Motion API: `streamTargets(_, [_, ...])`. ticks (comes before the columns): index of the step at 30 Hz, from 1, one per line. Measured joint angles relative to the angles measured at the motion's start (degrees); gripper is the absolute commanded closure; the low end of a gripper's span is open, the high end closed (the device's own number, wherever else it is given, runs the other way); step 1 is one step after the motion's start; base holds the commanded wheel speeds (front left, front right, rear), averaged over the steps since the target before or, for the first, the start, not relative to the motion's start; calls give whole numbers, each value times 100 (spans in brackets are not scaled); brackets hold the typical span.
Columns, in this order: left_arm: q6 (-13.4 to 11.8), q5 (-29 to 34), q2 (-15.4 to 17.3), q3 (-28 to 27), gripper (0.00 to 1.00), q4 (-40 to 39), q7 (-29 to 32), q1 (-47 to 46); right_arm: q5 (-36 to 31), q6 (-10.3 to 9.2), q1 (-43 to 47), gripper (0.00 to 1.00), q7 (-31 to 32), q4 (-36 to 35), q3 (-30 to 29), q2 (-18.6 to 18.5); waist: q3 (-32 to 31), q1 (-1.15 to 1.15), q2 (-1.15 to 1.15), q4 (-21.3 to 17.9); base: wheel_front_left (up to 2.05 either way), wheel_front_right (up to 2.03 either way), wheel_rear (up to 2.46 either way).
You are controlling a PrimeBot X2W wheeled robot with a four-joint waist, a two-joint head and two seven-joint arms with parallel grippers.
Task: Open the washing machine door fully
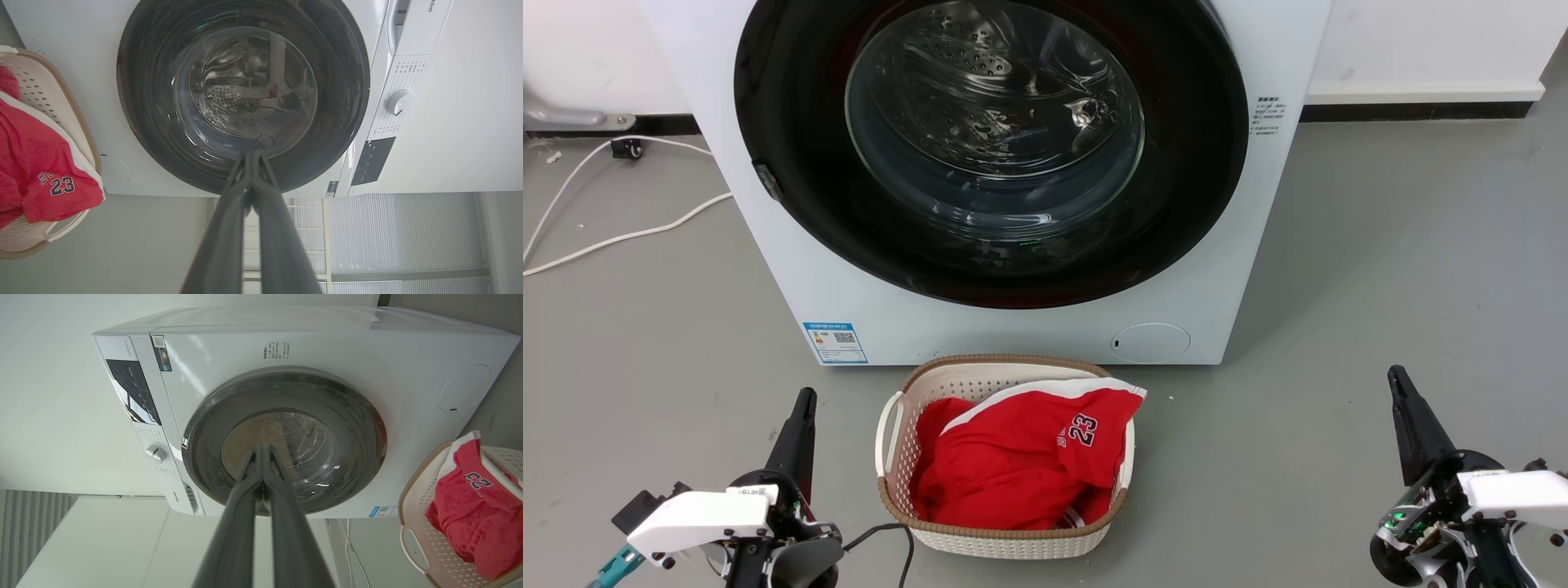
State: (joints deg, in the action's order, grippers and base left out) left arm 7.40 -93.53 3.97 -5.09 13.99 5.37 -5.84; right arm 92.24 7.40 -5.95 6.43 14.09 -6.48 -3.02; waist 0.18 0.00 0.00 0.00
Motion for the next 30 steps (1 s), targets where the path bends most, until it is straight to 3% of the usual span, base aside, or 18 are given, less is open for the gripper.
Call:
streamTargets(22, [0, 19, -26, -40, 100, 3, 22, -2, -1, 0, -1, 100, 0, 0, -2, 1, 0, 0, 0, 0, 0, 0, 0])
streamTargets(23, [-1, 14, -33, -37, 0, 34, 18, 13, -1, -1, 15, 0, 0, 27, 0, 2, 0, 0, 0, 0, 0, 0, 0])
streamTargets(30, [-7, 20, -91, 91, 0, 181, -80, 226, -31, -2, 264, 0, -89, 145, 37, 24, 0, 0, 0, -1, 0, 0, 0])
